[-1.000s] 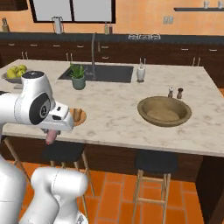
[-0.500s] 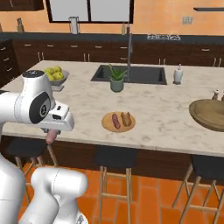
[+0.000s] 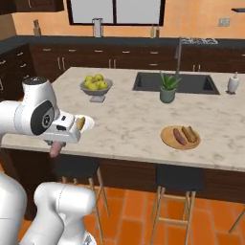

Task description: Place one bun and one sausage from the bowl on each plate.

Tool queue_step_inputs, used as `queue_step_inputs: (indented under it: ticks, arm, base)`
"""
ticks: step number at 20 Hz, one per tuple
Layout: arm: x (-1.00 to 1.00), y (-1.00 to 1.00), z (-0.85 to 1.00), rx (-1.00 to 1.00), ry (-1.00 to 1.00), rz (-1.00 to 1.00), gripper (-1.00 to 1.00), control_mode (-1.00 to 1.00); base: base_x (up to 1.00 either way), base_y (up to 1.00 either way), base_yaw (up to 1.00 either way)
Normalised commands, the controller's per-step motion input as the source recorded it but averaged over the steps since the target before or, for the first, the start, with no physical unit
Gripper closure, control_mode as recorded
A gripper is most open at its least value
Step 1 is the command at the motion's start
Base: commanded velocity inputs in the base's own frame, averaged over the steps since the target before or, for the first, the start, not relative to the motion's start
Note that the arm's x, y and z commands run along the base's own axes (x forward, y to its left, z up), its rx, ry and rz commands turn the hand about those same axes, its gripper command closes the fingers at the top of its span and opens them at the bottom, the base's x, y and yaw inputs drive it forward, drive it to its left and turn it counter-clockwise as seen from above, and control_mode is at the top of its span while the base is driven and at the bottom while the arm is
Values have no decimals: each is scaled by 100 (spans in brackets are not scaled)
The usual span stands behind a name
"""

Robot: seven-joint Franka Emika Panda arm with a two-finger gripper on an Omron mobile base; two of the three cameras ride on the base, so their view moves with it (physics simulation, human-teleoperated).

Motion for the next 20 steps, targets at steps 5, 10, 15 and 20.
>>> queue_step_inputs:
  ticks: [5,10,15,20]
  arm:
    - [0,0,0,0,0,0,100,100]
    - [0,0,0,0,0,0,100,100]
    - [0,0,0,0,0,0,100,100]
    - [0,0,0,0,0,0,100,100]
  base:
    - [30,64,0]
    - [33,62,0]
    - [34,53,0]
    - [49,1,0]
